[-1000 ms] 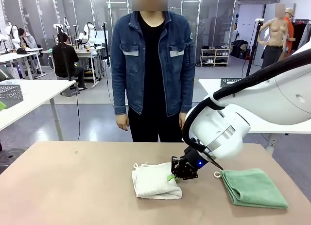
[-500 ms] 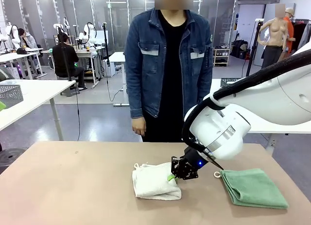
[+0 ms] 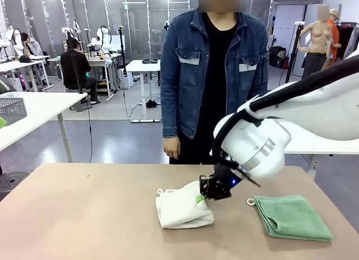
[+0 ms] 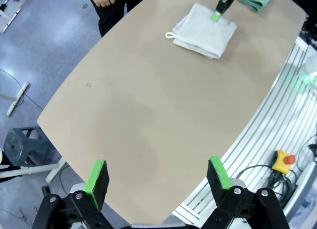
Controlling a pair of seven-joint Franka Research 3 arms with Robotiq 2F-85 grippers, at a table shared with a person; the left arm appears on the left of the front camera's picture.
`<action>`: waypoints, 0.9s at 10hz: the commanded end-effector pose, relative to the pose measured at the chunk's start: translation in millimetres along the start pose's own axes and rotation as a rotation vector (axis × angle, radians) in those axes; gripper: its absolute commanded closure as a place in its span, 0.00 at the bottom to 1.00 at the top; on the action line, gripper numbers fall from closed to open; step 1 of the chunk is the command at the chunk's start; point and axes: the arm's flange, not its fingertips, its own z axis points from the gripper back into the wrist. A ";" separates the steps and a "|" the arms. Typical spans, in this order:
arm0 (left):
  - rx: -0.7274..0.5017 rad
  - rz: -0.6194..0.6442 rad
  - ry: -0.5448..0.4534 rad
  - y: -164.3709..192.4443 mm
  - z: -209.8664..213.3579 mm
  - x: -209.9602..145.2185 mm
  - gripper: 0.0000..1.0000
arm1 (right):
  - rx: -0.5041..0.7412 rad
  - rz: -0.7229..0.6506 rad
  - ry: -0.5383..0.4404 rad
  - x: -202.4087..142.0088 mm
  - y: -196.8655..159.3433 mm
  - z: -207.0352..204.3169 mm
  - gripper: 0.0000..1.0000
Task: Fold the towels and place them in the basket.
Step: Stack the folded Towel with hook on the right side of the table.
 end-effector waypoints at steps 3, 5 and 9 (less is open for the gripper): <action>0.004 0.005 -0.002 0.8 -0.9 1.2 0.00 | -0.211 0.265 -0.081 -15.0 28.2 84.6 0.95; 0.004 0.005 -0.002 0.8 -0.9 1.2 0.00 | -0.249 0.286 -0.094 -15.7 18.5 112.6 0.95; 0.004 0.005 -0.002 0.8 -0.9 1.2 0.00 | -0.218 0.354 -0.051 -26.7 -15.7 173.8 0.95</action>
